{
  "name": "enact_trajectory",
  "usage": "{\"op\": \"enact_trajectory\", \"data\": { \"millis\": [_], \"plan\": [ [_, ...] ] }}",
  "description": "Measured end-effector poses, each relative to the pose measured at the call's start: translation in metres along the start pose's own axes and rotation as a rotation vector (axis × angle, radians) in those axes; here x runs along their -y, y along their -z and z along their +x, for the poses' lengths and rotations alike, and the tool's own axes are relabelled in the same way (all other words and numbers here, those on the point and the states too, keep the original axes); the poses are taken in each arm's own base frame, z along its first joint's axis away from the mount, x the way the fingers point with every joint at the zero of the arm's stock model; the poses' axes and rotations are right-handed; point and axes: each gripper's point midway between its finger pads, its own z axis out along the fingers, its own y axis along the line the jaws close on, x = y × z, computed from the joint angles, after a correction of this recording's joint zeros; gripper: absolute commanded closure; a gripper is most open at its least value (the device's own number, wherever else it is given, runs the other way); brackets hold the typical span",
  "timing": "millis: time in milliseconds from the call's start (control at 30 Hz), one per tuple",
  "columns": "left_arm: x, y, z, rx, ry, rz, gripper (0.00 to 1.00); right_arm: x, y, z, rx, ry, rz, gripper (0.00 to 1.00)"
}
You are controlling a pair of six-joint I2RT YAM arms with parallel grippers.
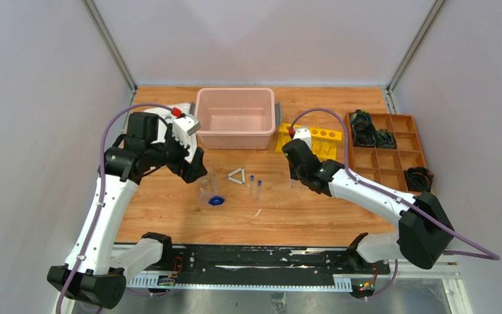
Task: Organize the chemistry lab equipment
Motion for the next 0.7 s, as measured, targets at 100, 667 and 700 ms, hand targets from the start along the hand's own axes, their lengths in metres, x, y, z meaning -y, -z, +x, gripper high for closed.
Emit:
{"op": "enact_trajectory", "data": {
  "millis": [100,667,700],
  "plan": [
    [0.000,0.000,0.000,0.000,0.000,0.000,0.00,-0.003,-0.005,0.000,0.003,-0.003,-0.001,1.00],
    [-0.003,0.000,0.001,-0.005,0.000,-0.014,0.00,-0.003,-0.015,0.010,-0.007,-0.032,0.008,1.00],
    [-0.003,0.000,0.001,-0.005,-0.001,-0.014,0.00,-0.004,-0.015,0.010,-0.006,-0.034,0.008,1.00]
  ]
}}
